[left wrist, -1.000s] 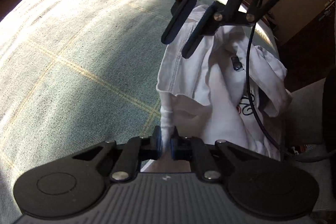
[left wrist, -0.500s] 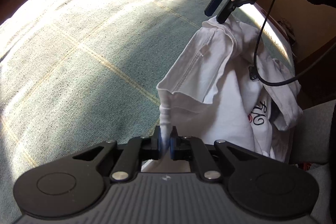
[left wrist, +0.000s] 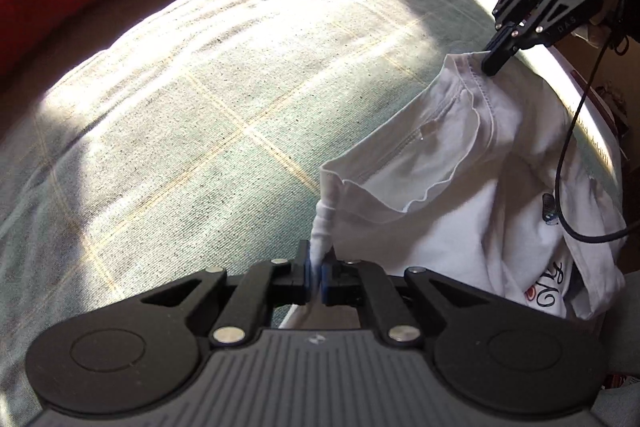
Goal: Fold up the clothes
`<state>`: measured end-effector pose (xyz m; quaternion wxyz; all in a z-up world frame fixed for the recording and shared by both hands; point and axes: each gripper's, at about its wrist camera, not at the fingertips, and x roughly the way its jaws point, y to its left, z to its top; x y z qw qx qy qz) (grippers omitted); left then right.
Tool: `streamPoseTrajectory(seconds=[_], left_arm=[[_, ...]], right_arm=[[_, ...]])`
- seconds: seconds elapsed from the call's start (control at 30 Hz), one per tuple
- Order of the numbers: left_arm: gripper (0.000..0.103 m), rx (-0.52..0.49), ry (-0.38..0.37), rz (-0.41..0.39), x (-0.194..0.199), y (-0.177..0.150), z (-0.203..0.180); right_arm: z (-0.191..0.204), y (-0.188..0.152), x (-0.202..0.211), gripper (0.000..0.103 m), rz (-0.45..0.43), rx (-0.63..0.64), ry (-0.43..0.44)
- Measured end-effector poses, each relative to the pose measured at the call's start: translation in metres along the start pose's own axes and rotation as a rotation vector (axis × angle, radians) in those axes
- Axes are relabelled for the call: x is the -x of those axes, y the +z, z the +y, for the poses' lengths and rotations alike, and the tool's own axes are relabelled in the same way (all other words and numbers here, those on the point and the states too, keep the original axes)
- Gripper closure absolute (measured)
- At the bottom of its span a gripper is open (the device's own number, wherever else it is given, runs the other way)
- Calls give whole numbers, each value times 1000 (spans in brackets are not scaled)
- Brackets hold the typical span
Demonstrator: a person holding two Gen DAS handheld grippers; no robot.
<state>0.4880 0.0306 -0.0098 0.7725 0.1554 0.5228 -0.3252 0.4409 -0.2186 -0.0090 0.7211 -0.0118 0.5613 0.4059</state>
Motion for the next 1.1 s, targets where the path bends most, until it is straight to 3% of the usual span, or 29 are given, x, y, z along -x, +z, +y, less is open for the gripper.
streamPoseTrajectory(seconds=[0.1,0.3,0.43,0.63,0.7,0.77,0.83,1.03,1.1], left_arm=[[101,1,60,-30,-2,16,9],[101,-6,142,-75,-13,47,26],[101,-9,192,-91,-24,57,35],[100,71,200,-104,-38,61,55],[92,101,200,-88,-46,57,58],[92,131,200,-82,-50,53,60],[91,161,201,-98,-43,46,60],[80,232,215,-123,-12,26,52],[70,248,224,-129,-1,19,47]], right_arm=[[-1,19,16,98,-76,31,-52],[0,51,-3,99,-74,124,-180],[-16,69,-14,99,-123,89,-243],[-33,81,-25,99,-161,6,-252],[-35,79,-28,99,-169,-24,-243],[-37,77,-31,93,-176,-54,-234],[-38,75,-34,87,-184,-84,-225],[-19,66,-14,81,-220,-94,-232],[-12,61,-7,78,-226,-103,-237]])
